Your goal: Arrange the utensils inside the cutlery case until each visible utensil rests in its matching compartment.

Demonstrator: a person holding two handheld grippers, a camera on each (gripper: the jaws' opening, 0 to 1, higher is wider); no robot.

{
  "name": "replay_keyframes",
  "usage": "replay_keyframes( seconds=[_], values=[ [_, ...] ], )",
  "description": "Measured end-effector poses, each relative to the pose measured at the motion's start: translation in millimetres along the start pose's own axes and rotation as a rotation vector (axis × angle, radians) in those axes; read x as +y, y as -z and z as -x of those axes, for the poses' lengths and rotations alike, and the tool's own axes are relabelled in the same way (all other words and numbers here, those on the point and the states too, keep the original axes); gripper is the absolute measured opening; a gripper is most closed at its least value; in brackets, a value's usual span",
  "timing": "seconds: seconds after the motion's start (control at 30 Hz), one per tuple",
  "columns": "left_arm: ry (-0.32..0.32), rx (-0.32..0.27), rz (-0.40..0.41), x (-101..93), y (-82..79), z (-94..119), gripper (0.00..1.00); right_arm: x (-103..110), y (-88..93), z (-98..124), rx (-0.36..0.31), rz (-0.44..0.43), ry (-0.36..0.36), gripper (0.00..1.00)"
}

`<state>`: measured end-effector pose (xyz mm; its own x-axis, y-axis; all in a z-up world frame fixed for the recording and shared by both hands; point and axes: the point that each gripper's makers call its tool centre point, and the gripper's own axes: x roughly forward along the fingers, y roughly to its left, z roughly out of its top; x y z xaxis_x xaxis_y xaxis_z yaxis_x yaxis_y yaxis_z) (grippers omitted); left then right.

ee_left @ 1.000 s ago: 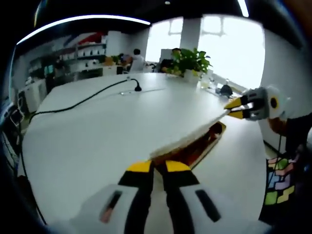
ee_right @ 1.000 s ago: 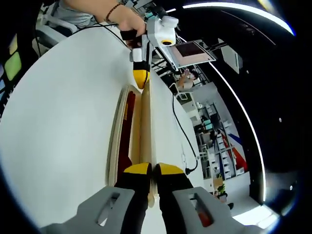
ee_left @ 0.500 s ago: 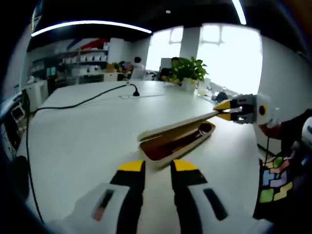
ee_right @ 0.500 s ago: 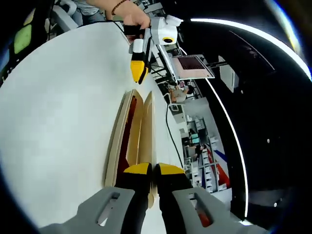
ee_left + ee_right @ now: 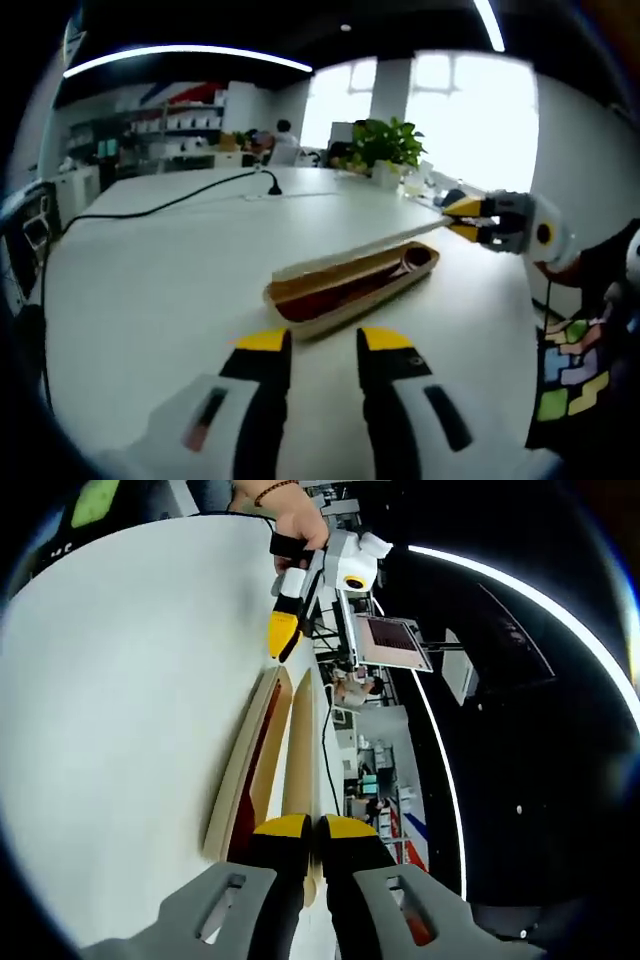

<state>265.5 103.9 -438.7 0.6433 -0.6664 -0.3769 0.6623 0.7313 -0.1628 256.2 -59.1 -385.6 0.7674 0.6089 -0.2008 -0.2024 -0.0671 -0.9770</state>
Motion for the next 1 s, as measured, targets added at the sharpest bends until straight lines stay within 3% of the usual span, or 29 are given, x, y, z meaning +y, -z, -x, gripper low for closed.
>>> replay_keyframes(
  seconds=[0.17,0.33,0.43,0.67,0.8,1.0],
  values=[
    [-0.030,-0.001,-0.012,1.7,0.1,1.1,0.28,8.2,-5.4,0.9,-0.028,0.100,-0.010,0.03],
    [-0.041,-0.039,0.028,3.2,-5.4,5.5,0.26,8.3,-4.4,-0.2,-0.024,0.099,0.001,0.03],
    [-0.055,-0.070,0.055,4.4,-10.7,5.1,0.26,10.2,-3.6,-0.9,-0.022,0.207,0.013,0.04],
    [-0.079,-0.092,0.053,-1.4,-16.1,-1.4,0.26,19.1,-3.4,0.3,-0.022,0.197,-0.022,0.05],
    [-0.131,-0.091,0.032,2.5,-14.8,-4.5,0.24,21.8,-3.1,0.5,-0.034,0.196,-0.041,0.06],
    [-0.163,-0.192,0.087,1.0,-35.0,-0.6,0.20,22.9,-3.2,2.5,-0.045,0.201,-0.055,0.07]
  ],
)
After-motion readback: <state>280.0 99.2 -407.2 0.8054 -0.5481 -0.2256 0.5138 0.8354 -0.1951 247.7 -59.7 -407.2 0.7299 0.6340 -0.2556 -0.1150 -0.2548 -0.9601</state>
